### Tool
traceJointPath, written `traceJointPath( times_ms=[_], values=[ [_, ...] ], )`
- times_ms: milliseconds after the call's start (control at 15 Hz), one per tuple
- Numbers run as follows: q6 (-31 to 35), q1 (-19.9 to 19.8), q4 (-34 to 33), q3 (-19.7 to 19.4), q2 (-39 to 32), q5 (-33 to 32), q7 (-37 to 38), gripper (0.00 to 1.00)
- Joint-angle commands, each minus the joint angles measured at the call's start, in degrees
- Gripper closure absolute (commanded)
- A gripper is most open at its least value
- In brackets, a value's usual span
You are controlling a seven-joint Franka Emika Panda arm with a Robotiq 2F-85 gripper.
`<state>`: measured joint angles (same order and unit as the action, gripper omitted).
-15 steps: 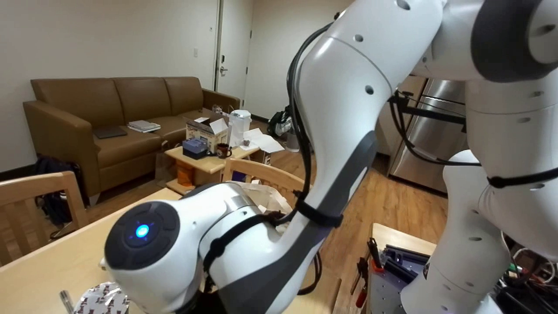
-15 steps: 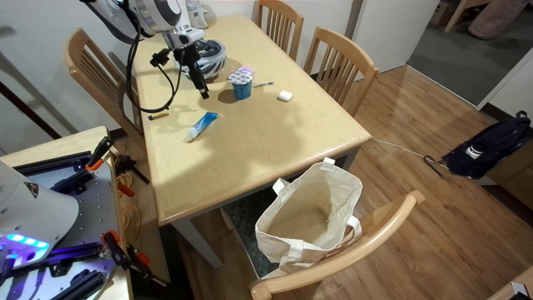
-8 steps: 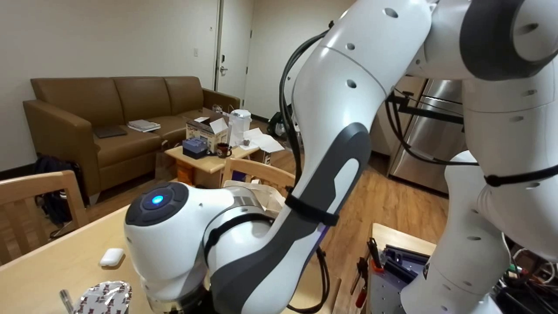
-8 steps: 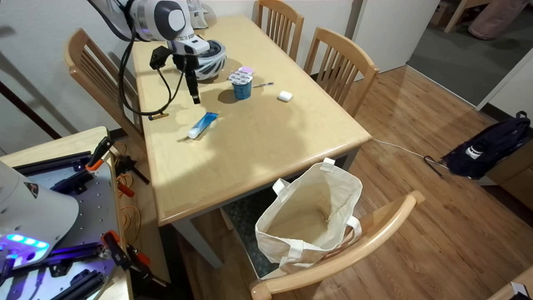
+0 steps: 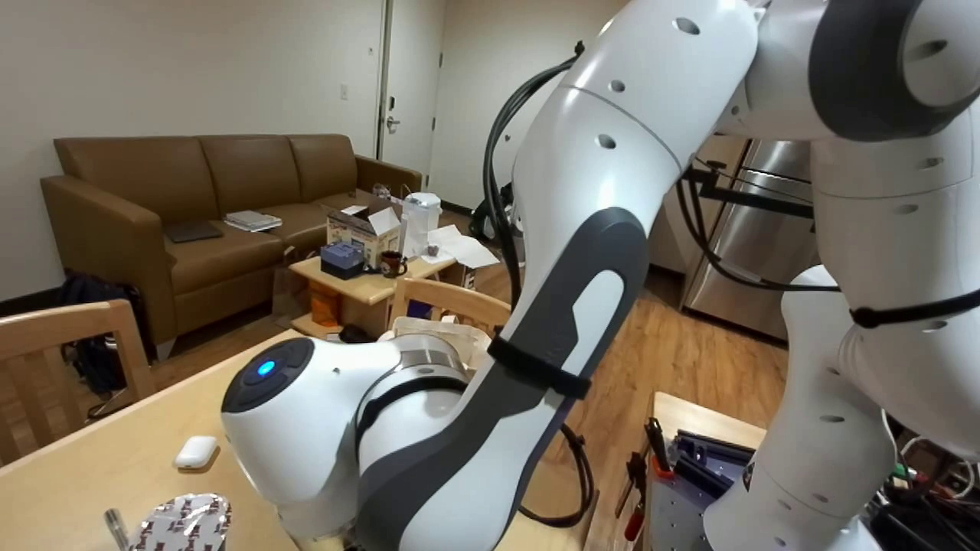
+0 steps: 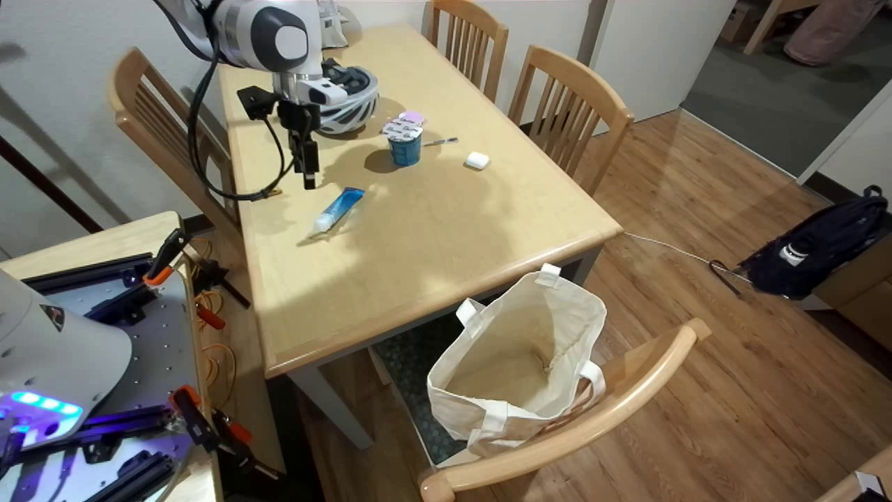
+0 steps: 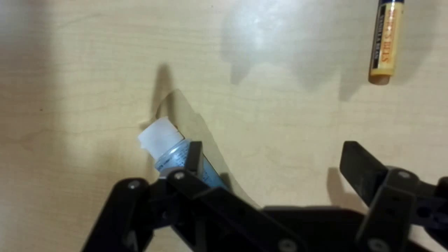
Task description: Put the blue tube upright
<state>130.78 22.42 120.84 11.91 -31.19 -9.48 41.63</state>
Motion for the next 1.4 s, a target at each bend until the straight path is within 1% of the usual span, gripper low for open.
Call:
traceJointPath(
  times_ms=[0,133,200,267,333,400,533,733,867,933,1000,1067,1133,1200,1333],
  values=[
    [-1.0,0.7,0.7,-1.5,1.6,-2.6,-10.0,0.0],
    [2.9,1.4,1.3,-2.5,1.8,-4.8,-13.7,0.0],
    [3.7,1.3,1.5,-2.6,2.0,-5.5,-16.2,0.0],
    [0.0,1.2,0.7,-2.5,2.0,-4.9,-17.8,0.0],
    [-5.0,2.1,0.1,-3.1,2.1,-5.4,-17.3,0.0],
    [-4.2,2.4,1.2,-3.1,2.9,-7.6,-19.7,0.0],
    [-2.2,3.2,2.0,-3.5,2.8,-11.8,-21.4,0.0],
    [6.4,4.4,2.6,-4.3,1.4,-18.5,-21.1,0.0],
    [15.3,5.6,3.5,-6.1,0.4,-23.1,-18.5,0.0],
    [20.9,6.2,4.2,-7.5,-0.2,-24.5,-16.2,0.0],
    [23.8,6.2,4.8,-8.2,-0.6,-23.6,-15.8,0.0],
    [21.6,6.6,5.1,-8.7,-0.4,-20.5,-14.6,0.0],
    [17.0,8.8,5.6,-10.8,0.7,-20.0,-11.3,0.0],
    [14.6,9.3,6.2,-11.2,1.5,-19.4,-9.9,0.0],
    [15.4,10.9,5.5,-13.1,0.5,-22.3,-6.8,0.0]
  ],
)
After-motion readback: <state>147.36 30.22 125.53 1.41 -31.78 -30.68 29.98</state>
